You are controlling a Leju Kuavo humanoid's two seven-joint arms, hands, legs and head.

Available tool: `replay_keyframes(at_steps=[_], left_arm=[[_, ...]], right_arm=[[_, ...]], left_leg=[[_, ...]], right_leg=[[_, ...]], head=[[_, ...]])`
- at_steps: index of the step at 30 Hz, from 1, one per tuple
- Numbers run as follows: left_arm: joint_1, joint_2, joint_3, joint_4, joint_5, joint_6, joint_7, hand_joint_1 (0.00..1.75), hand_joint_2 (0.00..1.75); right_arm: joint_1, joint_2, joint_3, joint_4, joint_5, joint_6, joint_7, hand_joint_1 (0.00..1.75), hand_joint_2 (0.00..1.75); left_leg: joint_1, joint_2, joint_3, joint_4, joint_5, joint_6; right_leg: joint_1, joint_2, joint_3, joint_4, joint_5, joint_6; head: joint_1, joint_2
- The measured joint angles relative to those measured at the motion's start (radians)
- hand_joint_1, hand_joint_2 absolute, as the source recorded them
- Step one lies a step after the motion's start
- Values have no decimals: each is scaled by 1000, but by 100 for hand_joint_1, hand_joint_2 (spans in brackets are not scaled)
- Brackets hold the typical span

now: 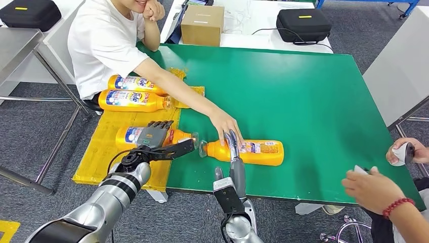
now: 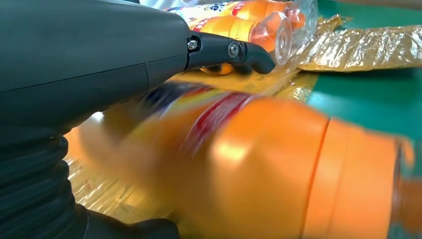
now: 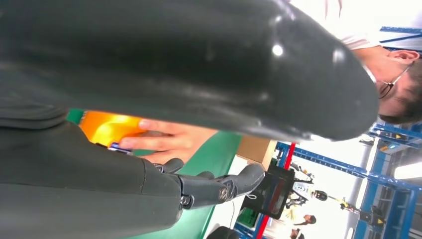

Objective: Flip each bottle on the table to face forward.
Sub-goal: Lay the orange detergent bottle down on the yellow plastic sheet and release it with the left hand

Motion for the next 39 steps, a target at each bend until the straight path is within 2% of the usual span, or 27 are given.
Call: replay_keyframes(at_steps=[6, 10, 13, 19, 22, 27, 33, 35, 37, 39], left_arm=[[-16, -2, 17, 14, 62, -66, -36, 0, 175], [-22, -5, 31, 12, 125, -114, -131, 0, 175], [-19, -11, 43, -9, 230, -190, -214, 0, 175], [16, -16, 45, -118, 459, -356, -296, 0, 175], [49, -4, 32, -216, 575, -393, -309, 0, 175], [110, 17, 8, -389, 694, -369, -315, 0, 175], [192, 29, -21, -653, 805, -215, -310, 0, 175], [211, 30, -25, -718, 842, -155, -322, 0, 175], [230, 29, -19, -783, 915, -70, -347, 0, 175], [253, 29, -1, -861, 1014, -11, -365, 0, 175]], right_arm=[[0, -1, -1, -2, -20, -1, 0, 0, 0], [0, -5, 2, -10, -58, -6, 0, 0, 0], [-1, -10, 15, -14, -77, -11, 0, 0, 0], [-2, -26, 47, -14, -101, -40, 0, 0, 0], [-2, -37, 53, -14, -106, -51, 0, 0, 0], [-1, -52, 61, -17, -106, -63, 0, 0, 0], [1, -62, 69, -20, -74, -99, 0, 0, 0], [1, -64, 73, -18, -28, -119, 0, 0, 87], [0, -69, 76, -14, 77, -138, 1, 0, 175], [5, -77, 66, -12, 223, -146, 15, 0, 175]], left_leg=[[0, 0, 3, 0, 0, 0], [0, -1, 4, 0, 0, 0], [0, -1, 4, 0, 0, 0], [0, -1, 4, 0, 0, 0], [0, -1, 3, 0, 0, 0], [0, -1, 0, 0, 0, 0], [0, -1, -1, 0, 0, 0], [0, -1, -2, 0, 0, 0], [0, 0, -2, 0, 0, 0], [0, 0, -1, 0, 0, 0]], right_leg=[[0, 0, 3, 0, 0, 0], [0, -1, 4, 0, 0, 0], [0, -1, 5, 0, 0, 0], [0, 0, 4, 0, 0, 0], [0, 0, 3, 0, 0, 0], [0, 0, 0, 0, 0, 0], [0, 0, -1, 0, 0, 0], [0, 0, -1, 0, 0, 0], [0, 0, -1, 0, 0, 0], [0, 0, -1, 0, 0, 0]], head=[[0, 0], [0, 0], [0, 0], [0, 0], [0, 0], [0, 0], [0, 0], [0, 0], [0, 0], [0, 0]])
